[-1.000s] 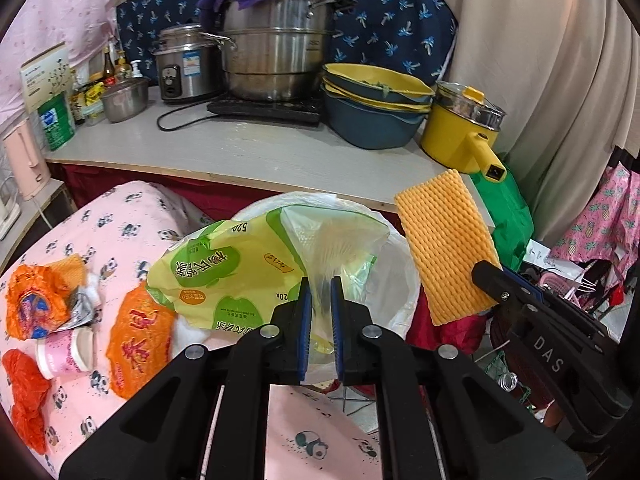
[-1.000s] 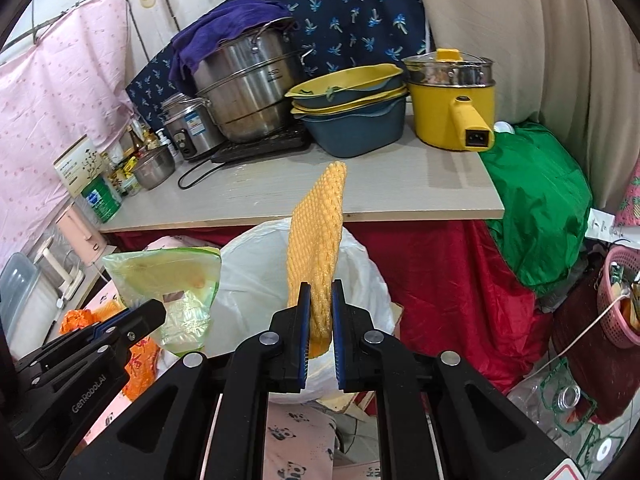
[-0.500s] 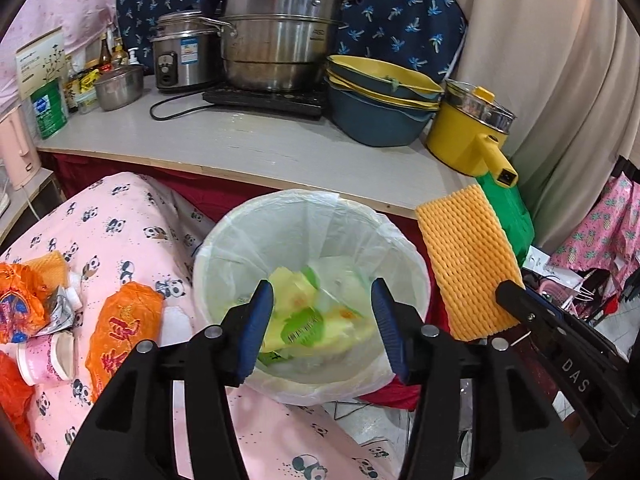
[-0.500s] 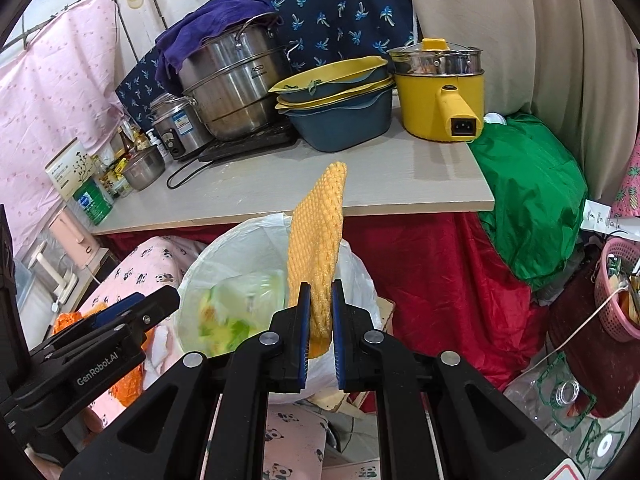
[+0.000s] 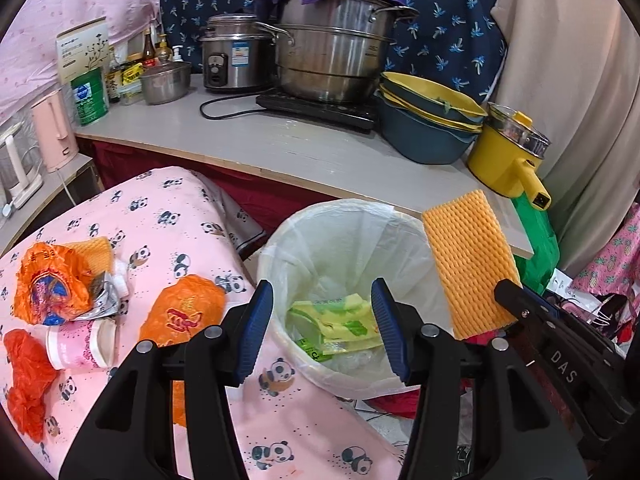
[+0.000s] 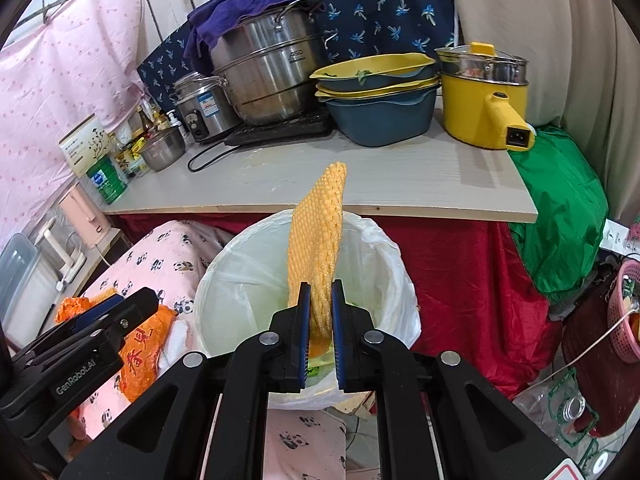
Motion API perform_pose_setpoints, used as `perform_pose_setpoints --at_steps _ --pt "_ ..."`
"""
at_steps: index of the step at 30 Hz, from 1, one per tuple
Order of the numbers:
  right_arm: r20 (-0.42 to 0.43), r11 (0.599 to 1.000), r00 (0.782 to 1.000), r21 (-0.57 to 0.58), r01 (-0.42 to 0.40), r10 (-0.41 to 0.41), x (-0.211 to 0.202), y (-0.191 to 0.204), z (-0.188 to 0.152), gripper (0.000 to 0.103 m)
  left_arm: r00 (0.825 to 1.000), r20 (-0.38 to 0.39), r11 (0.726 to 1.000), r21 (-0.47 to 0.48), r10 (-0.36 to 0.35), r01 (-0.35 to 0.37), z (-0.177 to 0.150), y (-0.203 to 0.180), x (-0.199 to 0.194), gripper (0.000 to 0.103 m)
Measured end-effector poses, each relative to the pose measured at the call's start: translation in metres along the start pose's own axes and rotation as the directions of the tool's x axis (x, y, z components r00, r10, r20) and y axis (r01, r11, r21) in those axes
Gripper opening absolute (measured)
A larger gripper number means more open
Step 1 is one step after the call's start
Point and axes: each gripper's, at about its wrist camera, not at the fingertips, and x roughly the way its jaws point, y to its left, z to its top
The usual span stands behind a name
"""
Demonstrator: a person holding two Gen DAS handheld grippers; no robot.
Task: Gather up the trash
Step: 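Open the left tool to drop the packet while the right tool drops the wafer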
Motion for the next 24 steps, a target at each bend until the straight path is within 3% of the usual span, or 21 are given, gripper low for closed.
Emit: perform_pose_setpoints --at_steps 12,15,17,24 --pt "-0.019 0.999 1.0 -0.045 -0.005 0.004 0.021 0.022 0.005 0.011 0.999 0.009 0.998 -0.051 0.044 -0.044 -0.003 0.026 -0.008 0.049" --pt "-0.02 0.998 1.0 -0.056 -0.005 0.003 0.024 0.026 0.008 0.018 0.998 0.007 0.996 -0.071 0.057 -0.056 -0.005 0.035 -0.01 0.05" --pt "-0.012 0.998 1.0 -0.058 -0.004 0.003 0.022 0.028 0.009 0.028 0.998 0.008 0.995 -0.081 0.066 -0.065 -0.006 0.039 -0.011 0.052" --pt "0.013 0.996 1.0 -0.089 -0.02 0.021 0.007 0.045 0.011 0.034 0.996 0.02 0.99 -0.11 0.085 -0.082 -0.01 0.054 -0.023 0.054"
